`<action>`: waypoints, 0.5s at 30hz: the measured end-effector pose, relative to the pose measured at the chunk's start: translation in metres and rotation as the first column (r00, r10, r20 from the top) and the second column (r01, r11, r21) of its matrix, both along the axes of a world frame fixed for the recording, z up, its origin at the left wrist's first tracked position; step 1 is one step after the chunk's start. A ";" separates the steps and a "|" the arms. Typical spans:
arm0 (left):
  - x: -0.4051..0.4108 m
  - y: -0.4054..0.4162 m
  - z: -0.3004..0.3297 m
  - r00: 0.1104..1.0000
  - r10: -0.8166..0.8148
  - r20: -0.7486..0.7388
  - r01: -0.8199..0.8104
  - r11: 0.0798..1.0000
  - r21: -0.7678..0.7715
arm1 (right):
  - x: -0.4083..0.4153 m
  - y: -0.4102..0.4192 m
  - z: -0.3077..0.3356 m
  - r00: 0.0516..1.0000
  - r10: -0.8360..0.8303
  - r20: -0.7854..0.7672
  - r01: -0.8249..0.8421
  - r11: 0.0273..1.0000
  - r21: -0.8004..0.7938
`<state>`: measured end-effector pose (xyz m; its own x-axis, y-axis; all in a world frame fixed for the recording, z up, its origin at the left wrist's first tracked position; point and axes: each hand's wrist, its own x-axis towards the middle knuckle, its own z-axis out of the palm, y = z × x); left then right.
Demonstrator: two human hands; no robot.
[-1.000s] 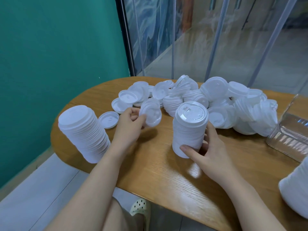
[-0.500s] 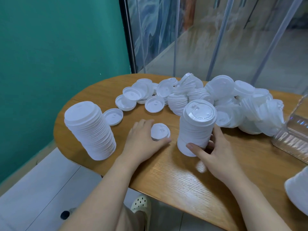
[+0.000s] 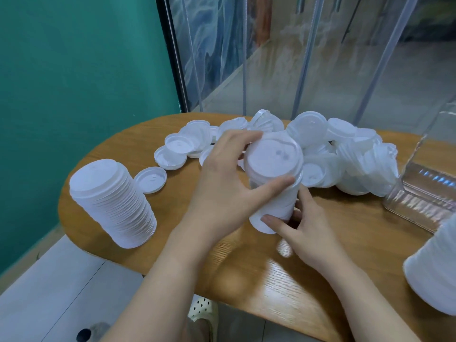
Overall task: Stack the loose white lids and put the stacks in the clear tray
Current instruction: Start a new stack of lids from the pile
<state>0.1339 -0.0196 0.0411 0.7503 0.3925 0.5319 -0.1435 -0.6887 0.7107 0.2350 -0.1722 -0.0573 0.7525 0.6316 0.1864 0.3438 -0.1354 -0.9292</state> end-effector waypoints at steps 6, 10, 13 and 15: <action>0.015 -0.005 -0.009 0.993 -0.019 -0.120 0.024 0.999 0.037 | -0.001 0.000 0.000 1.000 0.005 0.002 -0.005 1.000 0.015; 0.020 -0.005 -0.011 0.984 -0.035 -0.177 0.041 0.999 0.032 | -0.001 0.000 0.000 1.000 0.002 0.003 -0.002 1.000 0.018; 0.022 -0.006 -0.012 0.980 -0.030 -0.198 0.033 0.999 0.013 | 0.000 -0.001 0.000 1.000 0.004 0.009 -0.004 1.000 0.017; 0.022 -0.005 -0.012 0.979 -0.021 -0.204 0.017 1.000 -0.019 | 0.000 -0.001 0.001 1.000 0.003 0.009 -0.004 1.000 0.019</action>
